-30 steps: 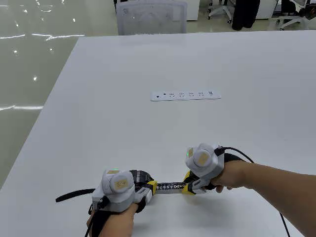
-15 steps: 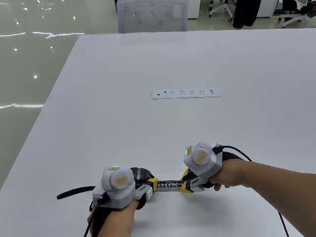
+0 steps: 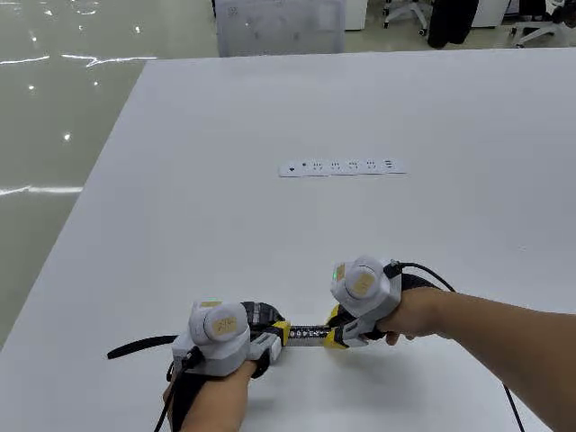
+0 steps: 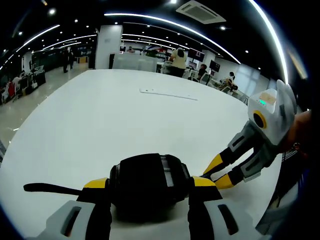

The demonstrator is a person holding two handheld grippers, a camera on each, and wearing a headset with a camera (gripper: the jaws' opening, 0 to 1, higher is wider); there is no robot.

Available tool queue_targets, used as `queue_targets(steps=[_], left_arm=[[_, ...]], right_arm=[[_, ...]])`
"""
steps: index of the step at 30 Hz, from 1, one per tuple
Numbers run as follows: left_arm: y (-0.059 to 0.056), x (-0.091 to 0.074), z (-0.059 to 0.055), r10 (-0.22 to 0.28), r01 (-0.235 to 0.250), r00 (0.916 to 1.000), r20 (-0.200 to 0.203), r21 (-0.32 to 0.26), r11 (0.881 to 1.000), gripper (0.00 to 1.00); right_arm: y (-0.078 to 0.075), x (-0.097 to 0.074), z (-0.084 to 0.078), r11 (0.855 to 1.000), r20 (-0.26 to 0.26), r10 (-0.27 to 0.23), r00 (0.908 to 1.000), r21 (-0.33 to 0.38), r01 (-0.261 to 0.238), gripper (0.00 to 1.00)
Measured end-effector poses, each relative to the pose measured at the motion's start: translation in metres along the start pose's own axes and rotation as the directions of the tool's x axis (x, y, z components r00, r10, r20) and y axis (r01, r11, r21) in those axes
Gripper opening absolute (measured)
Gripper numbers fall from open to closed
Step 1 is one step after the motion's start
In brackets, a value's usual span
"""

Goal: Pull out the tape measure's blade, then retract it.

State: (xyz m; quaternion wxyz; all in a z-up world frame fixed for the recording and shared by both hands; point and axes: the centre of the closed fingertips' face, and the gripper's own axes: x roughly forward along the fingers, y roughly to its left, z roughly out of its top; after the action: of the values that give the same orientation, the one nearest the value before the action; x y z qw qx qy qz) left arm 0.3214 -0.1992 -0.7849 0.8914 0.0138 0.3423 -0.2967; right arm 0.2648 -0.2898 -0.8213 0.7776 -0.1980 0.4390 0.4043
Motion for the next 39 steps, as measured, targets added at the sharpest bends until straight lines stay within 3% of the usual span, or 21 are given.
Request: queue_targets(steps=[39], left_arm=[[0.001,0.0,-0.001,-0.001,0.001,1.0,-0.007,-0.009,1.0,0.58]], right_arm=[[0.007,0.014,0.024,1.0,0.056,0.007,0.9984,-0.022,-0.006,0.13]])
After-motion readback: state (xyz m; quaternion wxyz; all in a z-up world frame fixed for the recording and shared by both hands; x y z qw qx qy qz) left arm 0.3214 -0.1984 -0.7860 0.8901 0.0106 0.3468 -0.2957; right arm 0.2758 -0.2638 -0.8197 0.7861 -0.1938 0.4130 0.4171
